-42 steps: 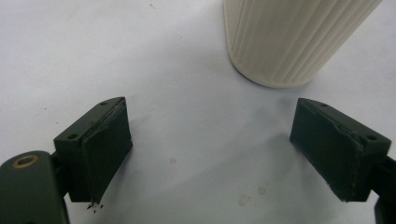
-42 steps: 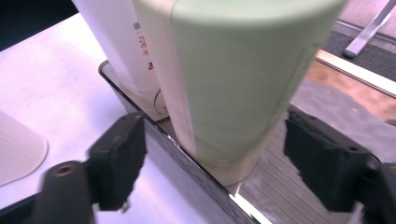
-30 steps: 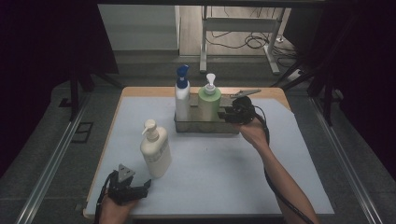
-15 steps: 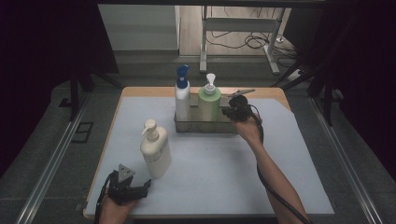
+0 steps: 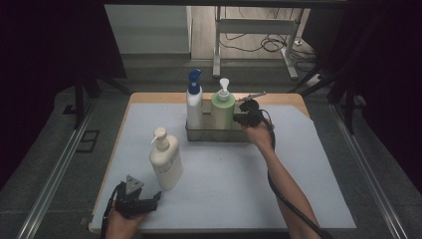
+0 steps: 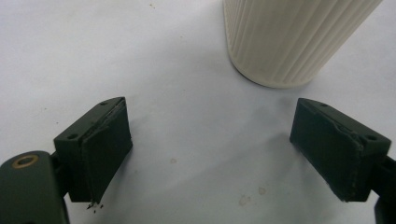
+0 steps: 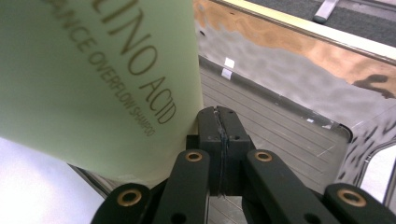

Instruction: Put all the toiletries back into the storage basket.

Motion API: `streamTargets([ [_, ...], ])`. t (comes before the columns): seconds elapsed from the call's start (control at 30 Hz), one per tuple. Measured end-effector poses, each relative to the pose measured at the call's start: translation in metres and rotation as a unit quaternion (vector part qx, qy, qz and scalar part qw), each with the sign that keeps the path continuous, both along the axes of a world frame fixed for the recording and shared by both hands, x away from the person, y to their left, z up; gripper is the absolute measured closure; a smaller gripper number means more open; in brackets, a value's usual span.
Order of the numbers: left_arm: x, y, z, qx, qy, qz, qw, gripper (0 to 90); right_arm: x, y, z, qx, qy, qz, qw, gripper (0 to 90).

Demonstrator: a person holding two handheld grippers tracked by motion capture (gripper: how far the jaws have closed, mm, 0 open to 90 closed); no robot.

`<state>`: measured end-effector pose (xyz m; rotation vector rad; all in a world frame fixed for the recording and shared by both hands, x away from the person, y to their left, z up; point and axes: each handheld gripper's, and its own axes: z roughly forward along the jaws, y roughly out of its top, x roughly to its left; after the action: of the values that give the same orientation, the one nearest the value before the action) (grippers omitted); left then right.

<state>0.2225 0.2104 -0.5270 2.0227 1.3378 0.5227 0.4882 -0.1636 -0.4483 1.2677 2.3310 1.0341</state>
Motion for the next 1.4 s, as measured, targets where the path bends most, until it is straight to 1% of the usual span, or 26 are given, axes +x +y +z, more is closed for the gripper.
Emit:
streamTargets([
  [0.1, 0.000, 0.000, 0.000, 0.000, 0.000, 0.001, 1.0000, 12.0, 0.001, 0.000, -0.001, 0.004, 0.005, -0.001, 1.0000, 89.4],
  [0.53, 0.000, 0.000, 0.000, 0.001, 0.000, 0.000, 1.0000, 12.0, -0.001, 0.008, -0.005, -0.005, 0.007, 0.005, 1.0000, 89.4],
  [1.07, 0.000, 0.000, 0.000, 0.000, 0.000, 0.000, 1.0000, 12.0, -0.003, 0.024, -0.008, -0.009, 0.010, 0.016, 0.9998, 89.4],
  [1.1, 0.000, 0.000, 0.000, 0.000, 0.000, 0.000, 1.0000, 12.0, -0.003, 0.025, -0.008, -0.013, 0.009, 0.019, 0.9997, 89.5],
  [1.4, 0.000, 0.000, 0.000, 0.001, 0.001, 0.000, 1.0000, 12.0, -0.005, 0.026, -0.008, -0.011, 0.009, 0.013, 0.9998, 89.6],
])
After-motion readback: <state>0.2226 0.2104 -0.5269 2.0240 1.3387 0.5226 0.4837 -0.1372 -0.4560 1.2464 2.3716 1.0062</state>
